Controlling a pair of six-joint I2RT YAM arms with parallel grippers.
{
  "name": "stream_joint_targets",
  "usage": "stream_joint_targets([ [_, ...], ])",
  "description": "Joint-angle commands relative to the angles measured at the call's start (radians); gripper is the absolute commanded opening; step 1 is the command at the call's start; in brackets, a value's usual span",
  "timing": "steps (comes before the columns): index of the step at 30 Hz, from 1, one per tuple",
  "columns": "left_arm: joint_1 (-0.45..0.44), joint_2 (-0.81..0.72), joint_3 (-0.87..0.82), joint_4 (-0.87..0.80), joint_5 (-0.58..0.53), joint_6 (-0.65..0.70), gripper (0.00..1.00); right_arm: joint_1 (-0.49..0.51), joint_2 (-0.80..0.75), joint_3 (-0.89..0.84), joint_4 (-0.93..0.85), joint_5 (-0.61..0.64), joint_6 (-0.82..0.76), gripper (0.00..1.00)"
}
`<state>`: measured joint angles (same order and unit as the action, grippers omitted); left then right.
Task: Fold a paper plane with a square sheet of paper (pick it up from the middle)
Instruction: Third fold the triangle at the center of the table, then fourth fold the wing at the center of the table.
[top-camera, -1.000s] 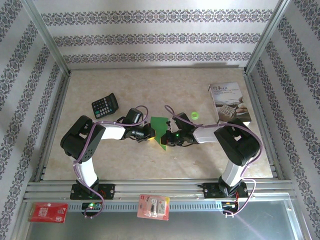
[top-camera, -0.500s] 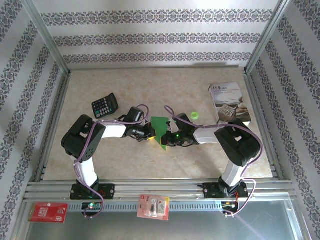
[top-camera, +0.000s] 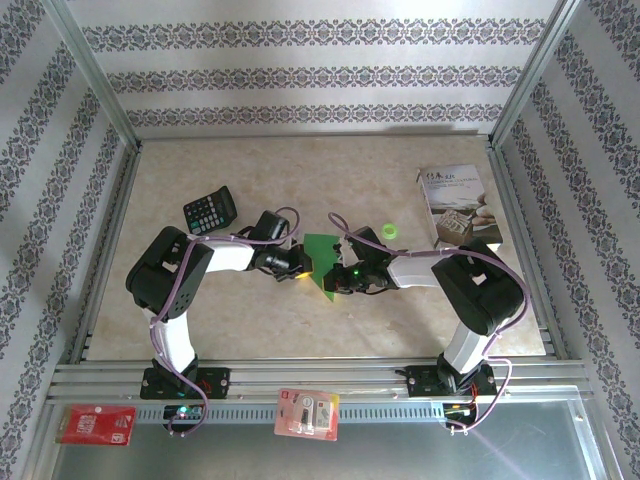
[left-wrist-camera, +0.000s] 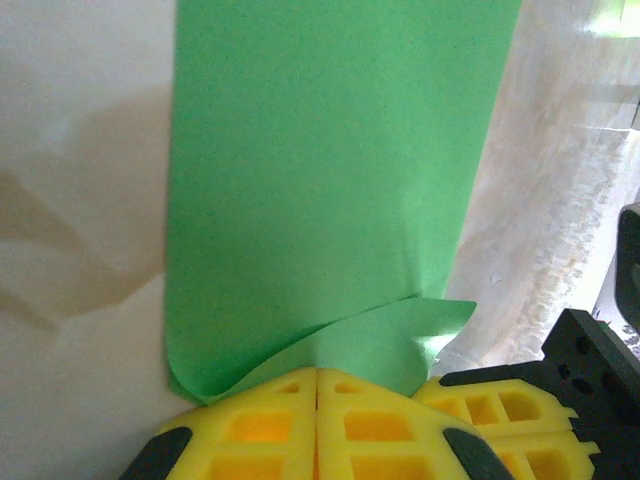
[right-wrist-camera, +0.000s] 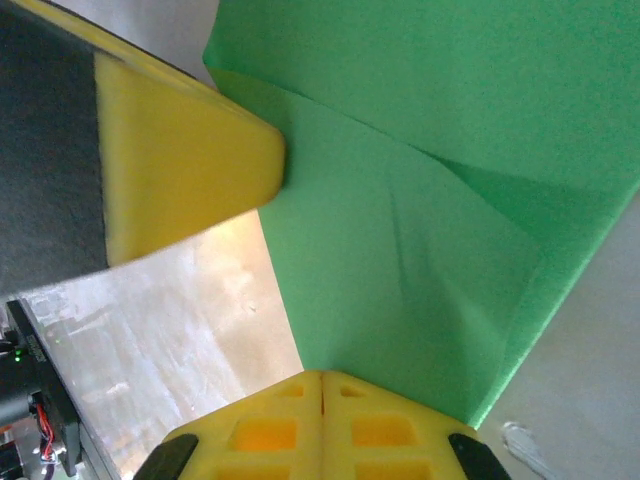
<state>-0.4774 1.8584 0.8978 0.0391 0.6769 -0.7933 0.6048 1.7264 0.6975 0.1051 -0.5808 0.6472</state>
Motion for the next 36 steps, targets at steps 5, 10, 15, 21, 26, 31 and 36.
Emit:
stream_joint_targets([
  [5, 0.043, 0.057, 0.045, -0.079, -0.065, 0.047, 0.06, 0.001, 0.039, -0.078, -0.284, 0.114, -0.033, 0.00],
  [10, 0.065, 0.064, 0.062, -0.091, -0.071, 0.061, 0.06, -0.003, 0.033, -0.088, -0.288, 0.118, -0.037, 0.00],
  [15, 0.093, 0.065, 0.078, -0.095, -0.066, 0.072, 0.06, -0.004, 0.029, -0.099, -0.288, 0.121, -0.037, 0.00],
  [21, 0.127, 0.084, 0.097, -0.107, -0.066, 0.086, 0.08, -0.004, 0.015, -0.113, -0.289, 0.113, -0.042, 0.00],
  [26, 0.145, -0.009, 0.077, -0.115, -0.065, 0.098, 0.15, -0.005, -0.041, -0.144, -0.300, 0.083, -0.068, 0.00],
  [31, 0.110, -0.163, -0.019, -0.087, -0.029, 0.074, 0.24, 0.017, -0.194, -0.159, -0.224, -0.044, -0.068, 0.00],
  [36, 0.064, -0.265, -0.164, 0.037, 0.010, -0.019, 0.36, -0.013, -0.350, -0.137, -0.163, -0.012, -0.008, 0.08],
])
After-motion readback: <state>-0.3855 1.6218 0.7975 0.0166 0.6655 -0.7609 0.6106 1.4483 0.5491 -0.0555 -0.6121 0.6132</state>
